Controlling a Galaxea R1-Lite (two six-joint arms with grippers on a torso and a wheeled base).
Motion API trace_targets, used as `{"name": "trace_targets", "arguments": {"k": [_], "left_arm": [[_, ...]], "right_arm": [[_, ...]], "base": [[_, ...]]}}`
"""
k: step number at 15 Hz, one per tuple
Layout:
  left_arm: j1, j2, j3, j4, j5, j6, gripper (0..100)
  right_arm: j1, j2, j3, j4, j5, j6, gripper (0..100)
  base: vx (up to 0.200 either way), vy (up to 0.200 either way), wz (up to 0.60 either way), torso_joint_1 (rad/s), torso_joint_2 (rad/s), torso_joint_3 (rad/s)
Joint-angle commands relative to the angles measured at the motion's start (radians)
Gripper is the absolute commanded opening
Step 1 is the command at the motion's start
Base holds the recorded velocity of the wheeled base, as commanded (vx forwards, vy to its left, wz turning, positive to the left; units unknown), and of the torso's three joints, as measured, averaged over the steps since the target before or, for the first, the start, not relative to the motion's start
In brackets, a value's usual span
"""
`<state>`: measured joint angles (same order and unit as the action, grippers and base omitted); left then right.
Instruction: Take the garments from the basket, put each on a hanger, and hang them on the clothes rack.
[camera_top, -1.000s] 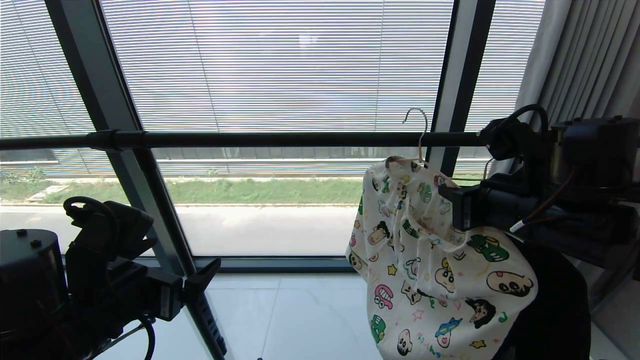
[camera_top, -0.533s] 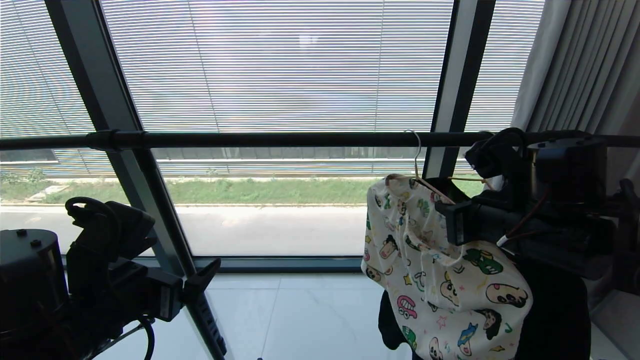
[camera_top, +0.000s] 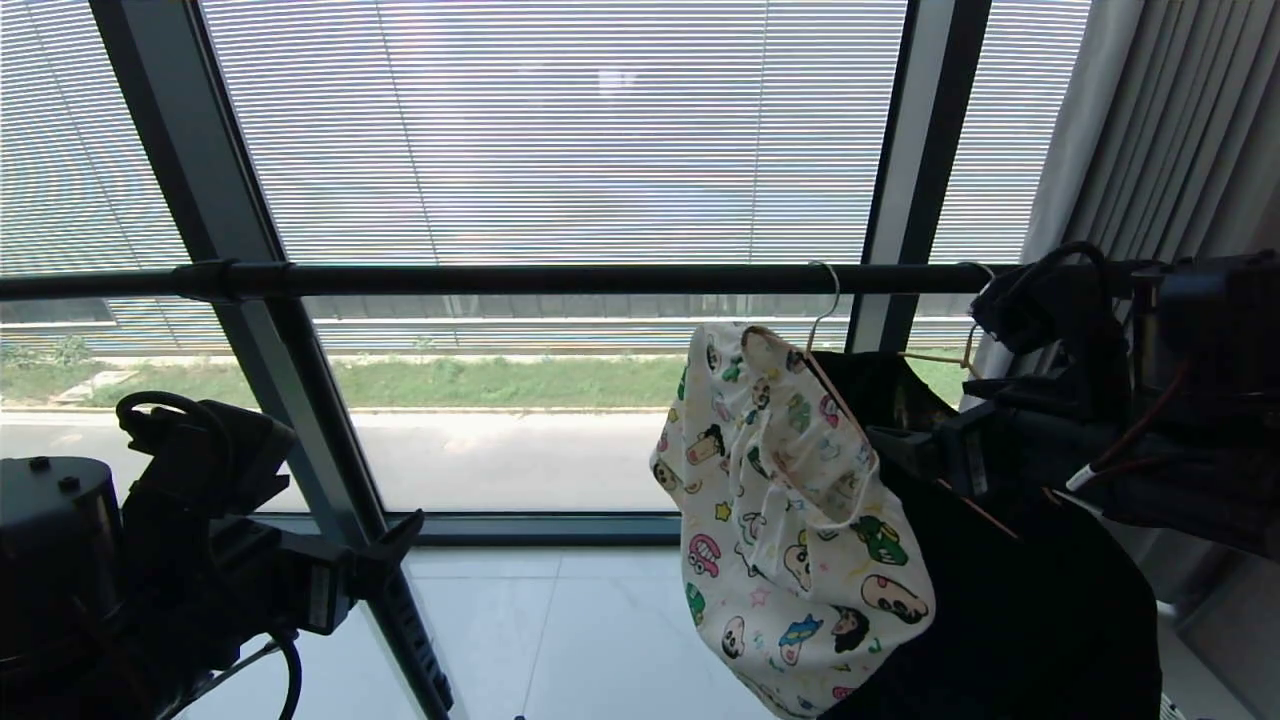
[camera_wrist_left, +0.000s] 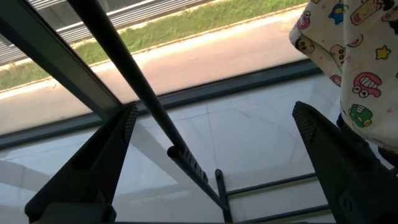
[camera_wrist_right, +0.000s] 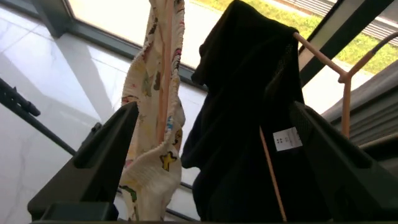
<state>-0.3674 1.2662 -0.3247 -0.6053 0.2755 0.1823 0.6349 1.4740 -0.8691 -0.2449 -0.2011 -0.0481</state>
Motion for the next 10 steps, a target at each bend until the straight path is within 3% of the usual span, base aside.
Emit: {"name": "trace_targets", "arguments": {"k": [1, 2, 4, 10], "left_arm": [[0.001, -0.004, 0.012, -0.002, 0.011, 0.002, 100], [0.002, -0.01, 0.016, -0.002, 0.013, 0.0, 100], [0.002, -0.033, 0.038, -0.002, 0.013, 0.002, 100], [0.004, -0.053, 0.039, -0.002, 0.013, 0.002, 100]], "right_arm": [[-0.007, -0.083, 0.007, 0.012, -0.008, -0.032, 100], [-0.009, -0.1, 0.012, 0.013, -0.009, -0.084, 100], [-0.009, -0.123, 0.047, 0.013, -0.009, -0.162, 100], [-0.02, -0.136, 0.052, 0.01, -0.035, -0.164, 100]], "base": [[0.0, 0.0, 0.0, 0.0, 0.0, 0.0], [0.0, 0.0, 0.0, 0.0, 0.0, 0.0], [-0.2, 0.0, 0.0, 0.007, 0.0, 0.012], [-0.2, 0.0, 0.0, 0.001, 0.0, 0.002]]}}
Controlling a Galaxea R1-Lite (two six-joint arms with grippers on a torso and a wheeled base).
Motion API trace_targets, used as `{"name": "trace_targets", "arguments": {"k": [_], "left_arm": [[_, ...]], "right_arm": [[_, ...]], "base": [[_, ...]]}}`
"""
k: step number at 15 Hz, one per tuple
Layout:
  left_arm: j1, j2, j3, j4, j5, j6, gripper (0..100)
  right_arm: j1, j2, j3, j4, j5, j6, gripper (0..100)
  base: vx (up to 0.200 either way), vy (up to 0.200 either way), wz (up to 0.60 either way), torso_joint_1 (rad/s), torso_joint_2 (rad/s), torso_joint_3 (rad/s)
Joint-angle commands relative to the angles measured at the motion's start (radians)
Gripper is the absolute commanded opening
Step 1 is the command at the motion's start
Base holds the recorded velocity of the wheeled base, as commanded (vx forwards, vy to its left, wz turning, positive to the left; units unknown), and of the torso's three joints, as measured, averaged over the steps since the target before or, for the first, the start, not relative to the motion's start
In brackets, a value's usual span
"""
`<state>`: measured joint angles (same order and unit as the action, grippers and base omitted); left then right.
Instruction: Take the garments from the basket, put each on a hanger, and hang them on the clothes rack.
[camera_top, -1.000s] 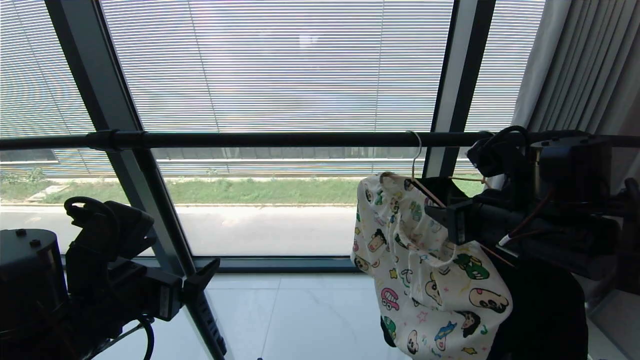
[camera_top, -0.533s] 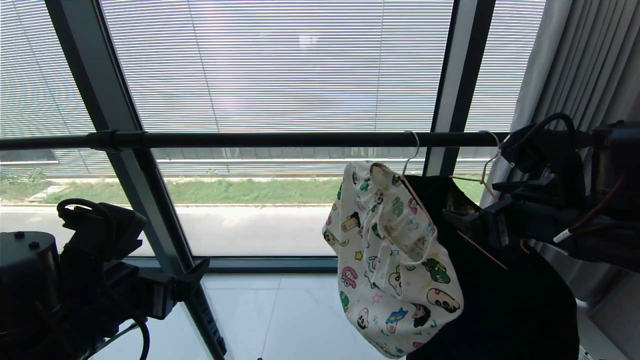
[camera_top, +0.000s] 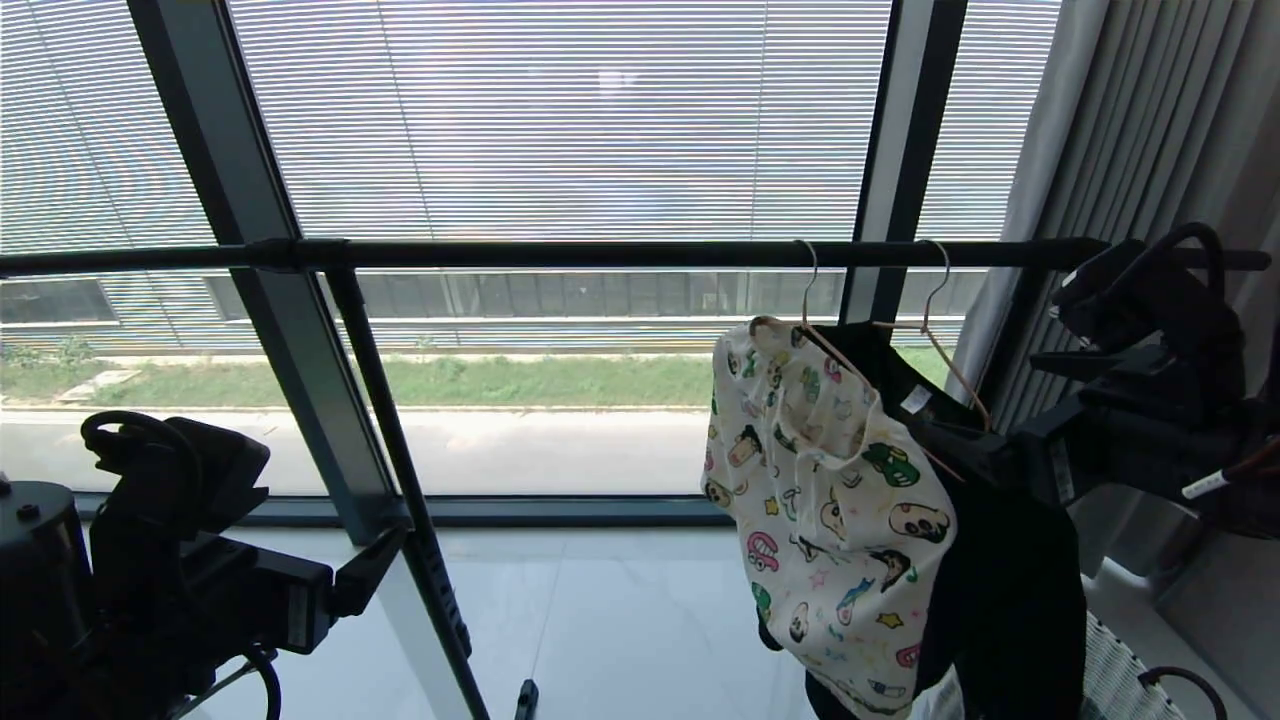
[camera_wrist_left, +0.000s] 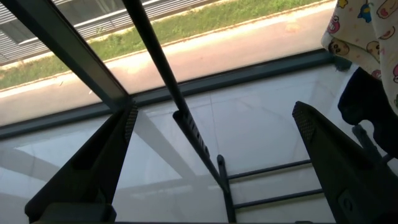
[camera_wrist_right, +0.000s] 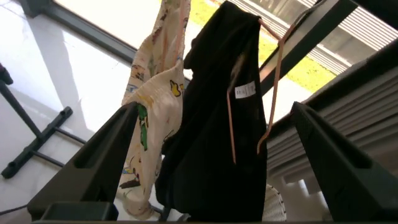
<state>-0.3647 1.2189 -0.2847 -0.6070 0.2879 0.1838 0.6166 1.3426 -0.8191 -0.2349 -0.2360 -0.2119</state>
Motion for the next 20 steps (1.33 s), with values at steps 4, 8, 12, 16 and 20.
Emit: {"name": "trace_targets", "arguments": {"k": [4, 8, 12, 16, 20], "left_arm": [[0.021, -0.019, -0.001, 0.0, 0.01, 0.0, 100], [0.056, -0.033, 0.009, 0.0, 0.011, -0.001, 100], [0.064, -0.033, 0.002, 0.0, 0.01, 0.0, 100], [0.07, -0.033, 0.007, 0.0, 0.01, 0.002, 100], [0.151, -0.033, 0.022, 0.001, 0.01, 0.002, 100]], "right_arm": [[-0.063, -0.043, 0.031, 0.0, -0.016, -0.006, 100], [-0.09, -0.108, 0.15, 0.0, -0.017, -0.004, 100], [-0.118, -0.157, 0.207, 0.0, -0.034, -0.006, 100], [-0.163, -0.163, 0.229, 0.0, -0.034, -0.047, 100], [-0.198, -0.164, 0.244, 0.0, -0.034, -0.055, 100]], "base": [[-0.2, 0.0, 0.0, 0.002, 0.01, 0.001], [-0.2, 0.0, 0.0, 0.002, 0.0, 0.006], [-0.2, 0.0, 0.0, -0.002, 0.0, 0.004], [-0.05, 0.0, 0.0, 0.002, 0.0, 0.001], [0.0, 0.0, 0.0, 0.0, 0.0, 0.0]]}}
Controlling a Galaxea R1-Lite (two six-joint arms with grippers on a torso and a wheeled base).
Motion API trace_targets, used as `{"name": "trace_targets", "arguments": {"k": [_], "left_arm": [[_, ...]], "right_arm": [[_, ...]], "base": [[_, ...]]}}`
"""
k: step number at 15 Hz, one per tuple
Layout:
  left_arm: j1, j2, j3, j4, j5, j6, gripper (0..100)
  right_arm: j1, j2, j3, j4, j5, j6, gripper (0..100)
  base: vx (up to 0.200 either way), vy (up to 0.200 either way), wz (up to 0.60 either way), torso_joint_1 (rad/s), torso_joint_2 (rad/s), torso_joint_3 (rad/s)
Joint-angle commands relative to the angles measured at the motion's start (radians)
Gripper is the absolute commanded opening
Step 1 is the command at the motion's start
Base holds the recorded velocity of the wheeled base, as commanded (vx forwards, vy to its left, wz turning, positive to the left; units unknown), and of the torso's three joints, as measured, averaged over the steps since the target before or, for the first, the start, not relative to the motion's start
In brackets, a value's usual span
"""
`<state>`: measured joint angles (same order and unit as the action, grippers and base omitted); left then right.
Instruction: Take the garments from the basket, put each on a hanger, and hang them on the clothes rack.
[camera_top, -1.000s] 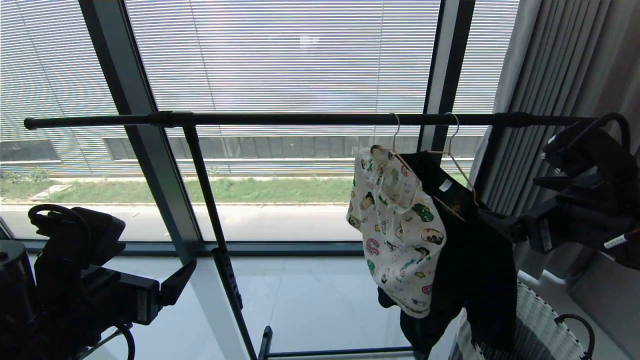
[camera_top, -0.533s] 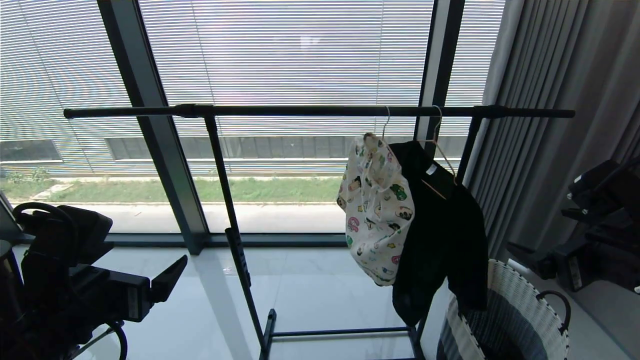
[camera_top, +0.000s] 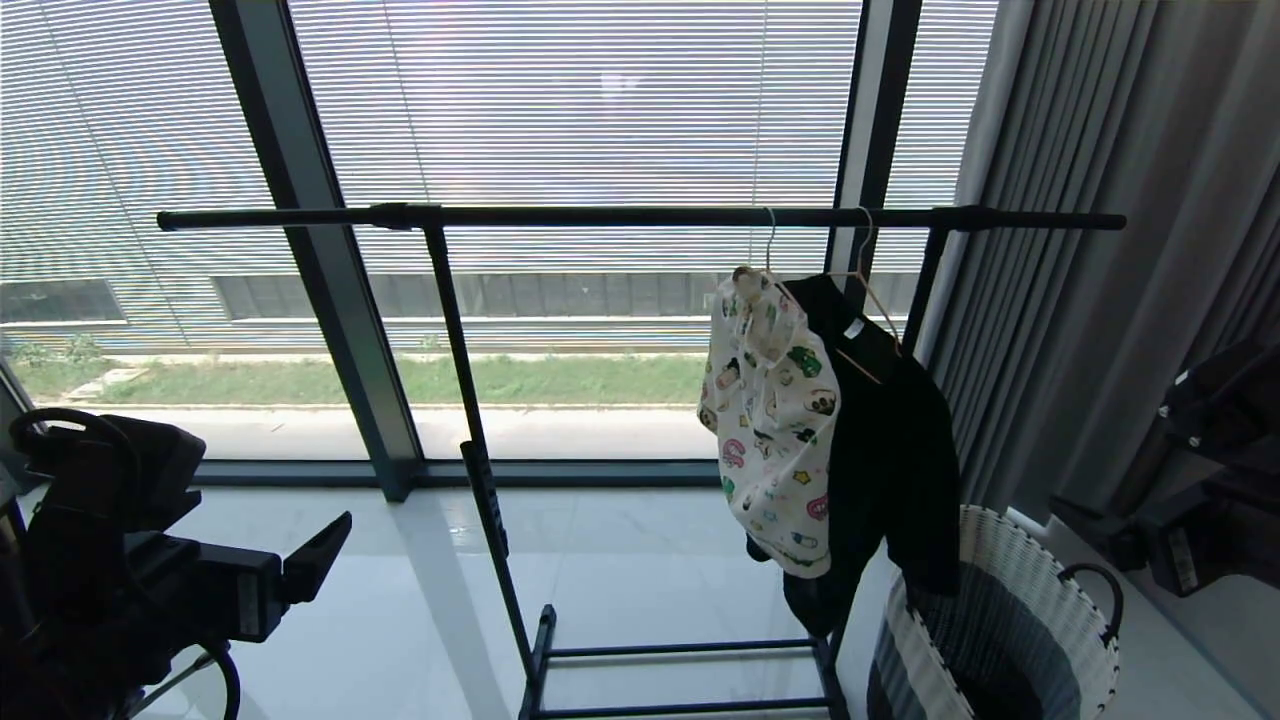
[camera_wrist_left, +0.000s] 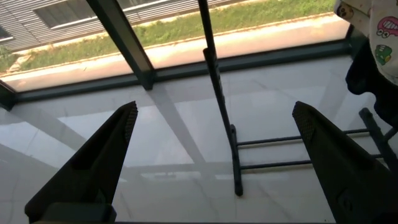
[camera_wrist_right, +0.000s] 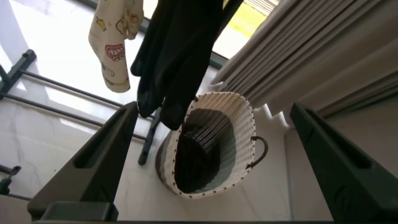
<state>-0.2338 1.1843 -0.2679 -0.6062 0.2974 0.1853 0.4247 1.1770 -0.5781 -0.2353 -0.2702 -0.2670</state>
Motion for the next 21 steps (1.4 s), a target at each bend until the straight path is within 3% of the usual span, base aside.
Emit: {"name": "trace_targets", "arguments": {"k": [1, 13, 21], "left_arm": [[0.039, 0.003, 0.006, 0.0, 0.0, 0.0, 100], [0.056, -0.002, 0.036, 0.0, 0.0, 0.026, 100], [0.145, -0.069, 0.11, 0.0, 0.003, 0.02, 100]], "right_arm": [[-0.009, 0.001, 0.003, 0.001, 0.0, 0.0, 100], [-0.066, -0.016, 0.012, 0.001, 0.0, -0.017, 100], [-0.181, -0.169, 0.184, 0.001, 0.0, -0.018, 100]], "base": [[0.0, 0.0, 0.0, 0.0, 0.0, 0.0], [0.0, 0.0, 0.0, -0.187, 0.42, 0.232], [0.0, 0.0, 0.0, -0.186, 0.47, 0.286]]}}
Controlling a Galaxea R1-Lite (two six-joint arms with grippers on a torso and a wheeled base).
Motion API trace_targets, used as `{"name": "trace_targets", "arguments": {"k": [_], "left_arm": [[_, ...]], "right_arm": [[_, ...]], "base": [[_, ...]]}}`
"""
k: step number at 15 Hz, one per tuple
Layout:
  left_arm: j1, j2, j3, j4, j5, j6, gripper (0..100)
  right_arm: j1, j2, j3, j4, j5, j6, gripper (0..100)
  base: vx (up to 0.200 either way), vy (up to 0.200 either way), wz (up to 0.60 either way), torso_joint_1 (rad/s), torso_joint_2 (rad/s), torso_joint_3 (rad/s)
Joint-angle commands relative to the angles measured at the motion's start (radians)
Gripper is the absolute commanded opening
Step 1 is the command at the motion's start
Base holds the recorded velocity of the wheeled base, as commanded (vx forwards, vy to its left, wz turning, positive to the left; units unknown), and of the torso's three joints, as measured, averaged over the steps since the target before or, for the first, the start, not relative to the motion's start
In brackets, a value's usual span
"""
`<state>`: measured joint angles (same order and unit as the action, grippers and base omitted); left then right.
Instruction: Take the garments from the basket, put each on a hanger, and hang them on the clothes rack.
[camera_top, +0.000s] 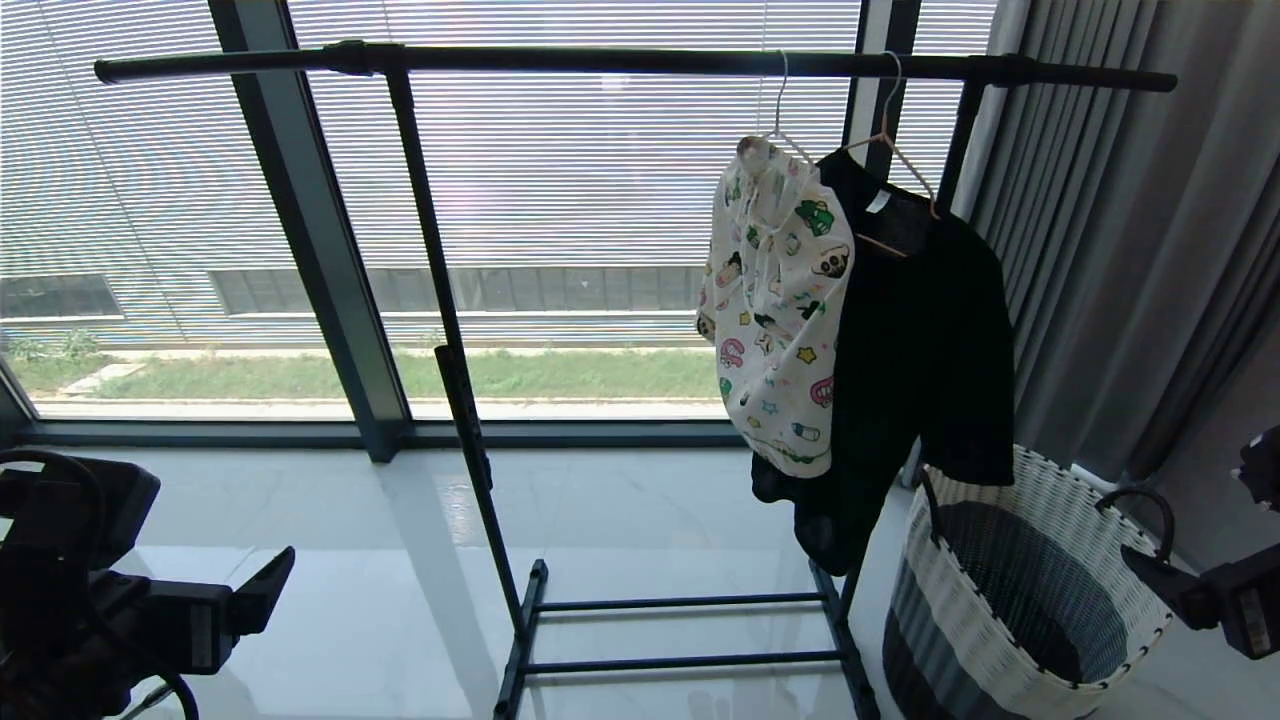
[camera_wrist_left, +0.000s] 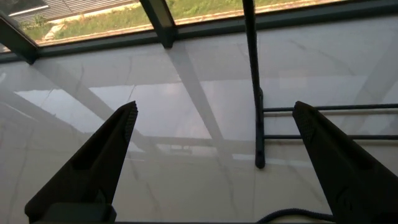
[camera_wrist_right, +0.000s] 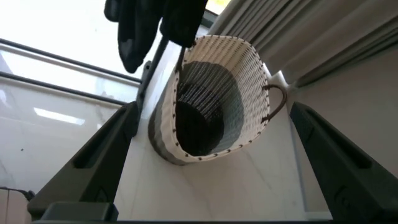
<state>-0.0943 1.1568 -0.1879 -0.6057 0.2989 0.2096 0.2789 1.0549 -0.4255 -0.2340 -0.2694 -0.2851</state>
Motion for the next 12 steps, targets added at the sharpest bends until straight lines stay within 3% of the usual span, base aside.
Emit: {"name": "trace_targets", "arguments": {"k": [1, 3, 6, 8, 9, 10, 11, 12], "left_arm": [[0.01, -0.091, 0.068, -0.002, 0.002, -0.007, 100], [0.033, -0.233, 0.168, 0.001, 0.005, -0.002, 100], [0.1, -0.456, 0.188, 0.149, 0.032, -0.022, 100], [0.108, -0.632, 0.188, 0.193, 0.032, -0.035, 100], [0.107, -0.75, 0.188, 0.218, 0.032, -0.027, 100], [0.107, -0.76, 0.188, 0.221, 0.032, -0.027, 100], [0.108, -0.965, 0.188, 0.317, 0.032, 0.05, 100], [0.097, -1.157, 0.188, 0.454, 0.037, 0.139, 100]], "right_arm": [[-0.076, -0.084, 0.068, -0.001, -0.001, 0.0, 100], [-0.178, -0.187, 0.16, -0.001, -0.002, 0.001, 100], [-0.371, -0.435, 0.34, -0.001, -0.001, 0.004, 100], [-0.386, -0.722, 0.426, 0.025, 0.012, 0.003, 100], [-0.386, -0.882, 0.426, 0.134, 0.021, 0.004, 100], [-0.386, -0.891, 0.426, 0.144, 0.022, 0.004, 100], [-0.38, -0.96, 0.412, 0.203, 0.022, 0.023, 100], [-0.38, -0.96, 0.419, 0.186, 0.007, 0.029, 100]], "base": [[0.0, 0.0, 0.0, -0.124, 0.35, 0.217], [0.0, 0.0, 0.0, -0.056, 0.16, 0.11], [0.0, 0.0, 0.0, -0.009, 0.02, 0.015], [0.0, 0.0, 0.0, 0.0, 0.0, 0.0], [0.0, 0.0, 0.0, 0.0, 0.0, 0.0], [0.0, 0.0, 0.0, 0.0, 0.0, 0.0], [0.0, 0.0, 0.0, 0.0, 0.0, 0.0], [0.0, 0.0, 0.0, 0.0, 0.0, 0.0]]}}
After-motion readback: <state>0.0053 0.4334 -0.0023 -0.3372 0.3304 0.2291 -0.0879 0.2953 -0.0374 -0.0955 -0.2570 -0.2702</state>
